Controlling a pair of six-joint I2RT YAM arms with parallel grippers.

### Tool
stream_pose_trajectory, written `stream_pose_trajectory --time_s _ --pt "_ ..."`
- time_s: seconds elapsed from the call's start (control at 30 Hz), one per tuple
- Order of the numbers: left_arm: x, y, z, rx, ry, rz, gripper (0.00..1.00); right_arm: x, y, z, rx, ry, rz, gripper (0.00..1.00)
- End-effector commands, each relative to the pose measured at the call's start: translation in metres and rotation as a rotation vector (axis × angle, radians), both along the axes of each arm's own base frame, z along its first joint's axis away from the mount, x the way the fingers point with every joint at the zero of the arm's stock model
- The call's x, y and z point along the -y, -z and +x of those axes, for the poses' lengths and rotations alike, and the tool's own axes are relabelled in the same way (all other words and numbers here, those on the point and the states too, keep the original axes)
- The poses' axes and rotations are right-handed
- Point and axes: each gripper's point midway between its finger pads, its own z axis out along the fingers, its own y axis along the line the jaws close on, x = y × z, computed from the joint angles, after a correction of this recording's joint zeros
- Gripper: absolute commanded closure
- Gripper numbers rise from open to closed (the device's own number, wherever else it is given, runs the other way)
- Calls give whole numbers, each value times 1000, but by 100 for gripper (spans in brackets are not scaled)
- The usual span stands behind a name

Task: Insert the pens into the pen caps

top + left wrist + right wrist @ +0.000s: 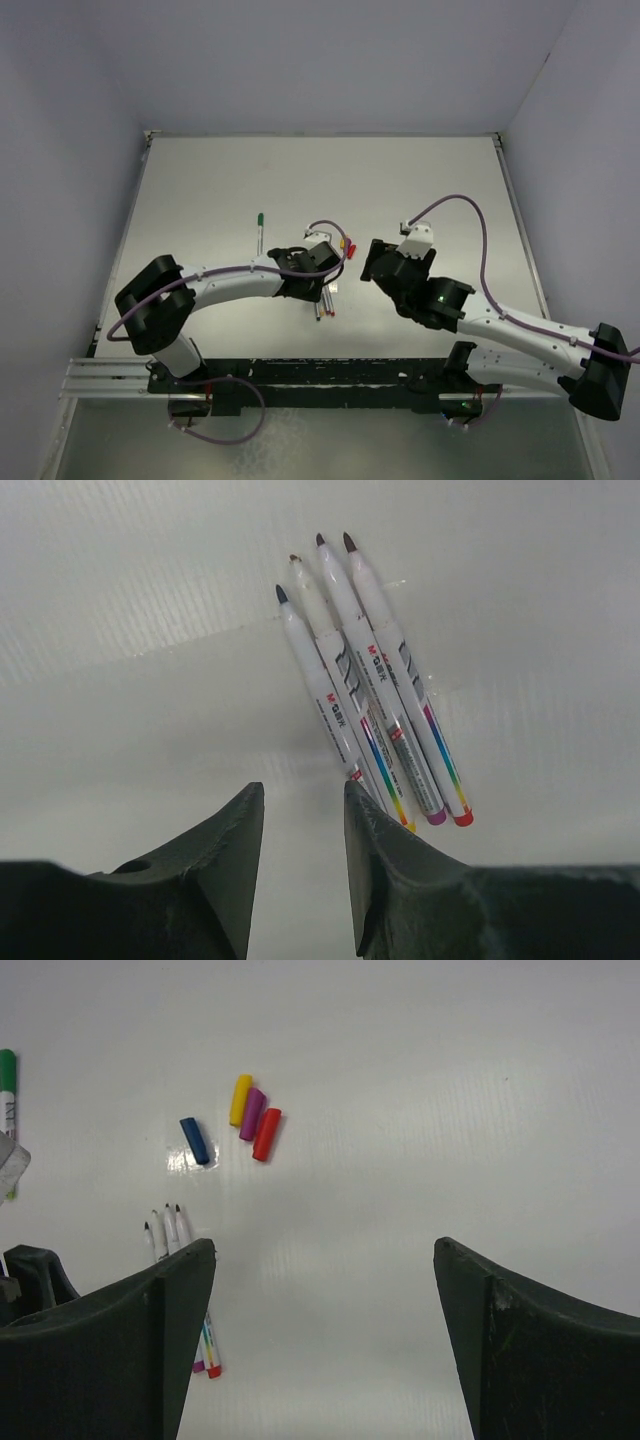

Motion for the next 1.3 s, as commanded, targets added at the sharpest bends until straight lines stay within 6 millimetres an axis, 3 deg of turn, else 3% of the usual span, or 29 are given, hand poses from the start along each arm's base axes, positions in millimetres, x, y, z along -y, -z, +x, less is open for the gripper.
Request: stream_pose_trajectory --time_s 0.0,0.43,1.27 --pt "13 -12 2 33 -39 -26 59 4 -7 3 21 49 23 9" --pt "24 1 -4 -10 -37 -74 60 2 -3 2 18 39 38 9" --pt "21 16 -4 -32 -32 -17 62 -2 -7 4 22 30 43 9"
